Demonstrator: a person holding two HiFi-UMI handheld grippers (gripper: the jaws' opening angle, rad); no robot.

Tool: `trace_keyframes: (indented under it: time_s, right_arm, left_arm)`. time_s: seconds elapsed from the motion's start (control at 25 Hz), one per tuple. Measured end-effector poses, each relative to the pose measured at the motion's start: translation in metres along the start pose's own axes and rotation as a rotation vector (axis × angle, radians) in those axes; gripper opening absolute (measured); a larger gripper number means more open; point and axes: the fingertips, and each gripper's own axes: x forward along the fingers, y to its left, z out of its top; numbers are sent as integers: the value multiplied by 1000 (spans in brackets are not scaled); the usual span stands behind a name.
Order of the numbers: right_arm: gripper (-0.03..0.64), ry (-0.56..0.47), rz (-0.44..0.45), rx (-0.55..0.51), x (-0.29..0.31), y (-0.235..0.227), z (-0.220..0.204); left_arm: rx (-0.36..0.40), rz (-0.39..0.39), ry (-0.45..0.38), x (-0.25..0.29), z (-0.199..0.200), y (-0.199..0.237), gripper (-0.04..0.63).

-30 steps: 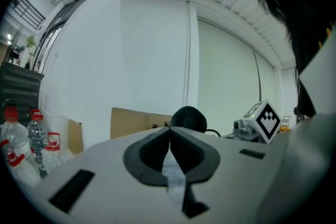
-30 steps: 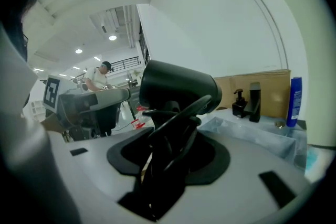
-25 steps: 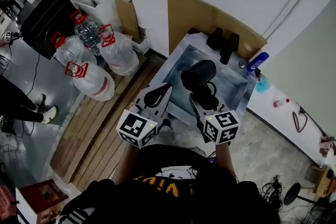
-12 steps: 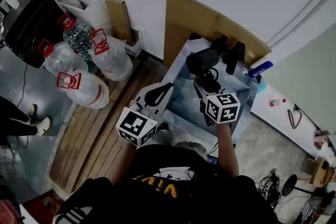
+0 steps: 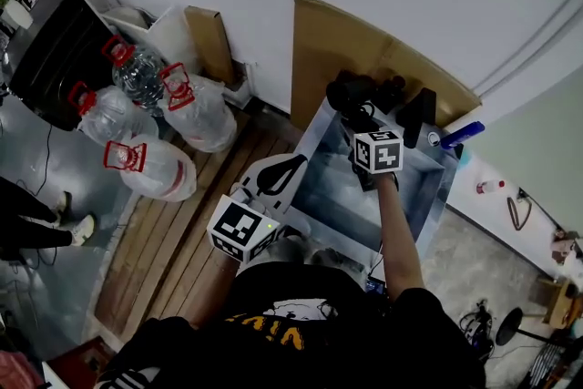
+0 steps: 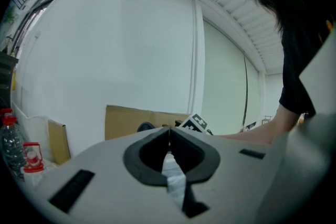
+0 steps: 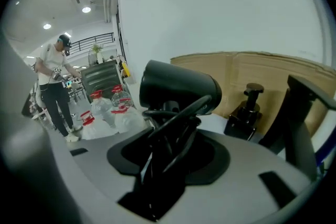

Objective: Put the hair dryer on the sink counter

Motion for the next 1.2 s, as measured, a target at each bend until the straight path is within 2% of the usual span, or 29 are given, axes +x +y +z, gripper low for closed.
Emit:
trace_keyframes:
  time_s: [0.4,0.76,1.2]
  right_arm:
    - [175,96,-43,26,79,-41,-12]
    - [176,122,-126,15,107,-67,-21]
    - [196,87,-90,40,114,-67,-18]
  left_arm:
    - [-23,31,50,10,-9,29,11]
    - [-41,41,89,21,-20,45,11]
    - [-52,31,97,32,-22,47,11]
